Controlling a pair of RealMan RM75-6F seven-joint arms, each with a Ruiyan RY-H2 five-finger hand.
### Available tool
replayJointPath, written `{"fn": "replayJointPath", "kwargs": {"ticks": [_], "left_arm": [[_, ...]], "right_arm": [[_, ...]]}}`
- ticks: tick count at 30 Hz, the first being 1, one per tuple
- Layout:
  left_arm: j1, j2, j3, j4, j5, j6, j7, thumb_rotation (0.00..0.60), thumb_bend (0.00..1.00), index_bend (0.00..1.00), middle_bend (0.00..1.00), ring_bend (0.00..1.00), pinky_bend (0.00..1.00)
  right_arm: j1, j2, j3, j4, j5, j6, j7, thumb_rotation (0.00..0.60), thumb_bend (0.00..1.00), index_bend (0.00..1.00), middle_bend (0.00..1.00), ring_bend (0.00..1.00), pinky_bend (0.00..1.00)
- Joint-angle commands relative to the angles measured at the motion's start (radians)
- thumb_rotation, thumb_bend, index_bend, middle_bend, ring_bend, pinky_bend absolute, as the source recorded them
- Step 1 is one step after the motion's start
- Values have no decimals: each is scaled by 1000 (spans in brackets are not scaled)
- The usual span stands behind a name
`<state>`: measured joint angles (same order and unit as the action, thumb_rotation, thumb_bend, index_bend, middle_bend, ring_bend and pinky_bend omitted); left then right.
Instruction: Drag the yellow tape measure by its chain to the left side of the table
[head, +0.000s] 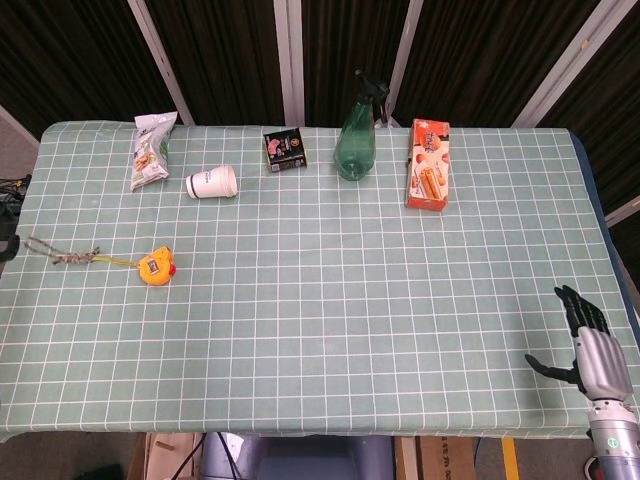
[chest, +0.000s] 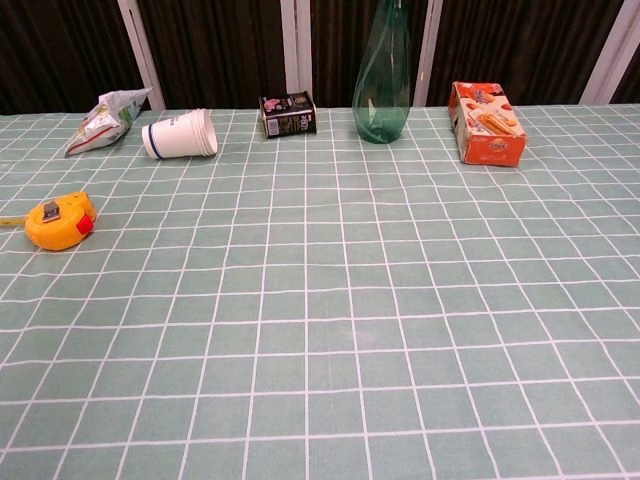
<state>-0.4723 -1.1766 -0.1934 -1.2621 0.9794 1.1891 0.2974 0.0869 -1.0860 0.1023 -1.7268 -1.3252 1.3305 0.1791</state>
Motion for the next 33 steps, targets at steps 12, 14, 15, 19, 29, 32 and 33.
{"fn": "replayJointPath", "kwargs": {"ticks": [12,14,15,19,29,32,33], "left_arm": [[112,50,17,-370,56,122,-62,600,80,94,0,0,0],[141,51,45,-438,100,164,-55,600,68,46,0,0,0],[154,49,60,-465,122,181,-50,600,64,30,0,0,0],[207,31,139,-544,233,238,-25,600,51,0,0,0,0],[266,-75,230,-486,482,342,40,600,3,0,0,0,0],[268,-88,231,-471,481,320,35,600,0,0,0,0,0],[268,-89,230,-468,481,315,31,600,0,0,0,0,0]], "right_arm": [[2,0,-6,5,-10,1,-17,600,184,0,0,0,0],[2,-2,-8,10,-18,5,-26,600,185,0,0,0,0],[3,-4,-9,13,-22,7,-31,600,185,0,0,0,0],[3,-7,-16,21,-36,13,-56,600,183,0,0,0,0],[5,-27,-32,63,-111,57,-121,600,184,0,0,0,0],[4,-36,-37,76,-131,73,-147,600,184,0,0,0,0],[4,-38,-37,78,-133,77,-154,600,184,0,0,0,0]]}}
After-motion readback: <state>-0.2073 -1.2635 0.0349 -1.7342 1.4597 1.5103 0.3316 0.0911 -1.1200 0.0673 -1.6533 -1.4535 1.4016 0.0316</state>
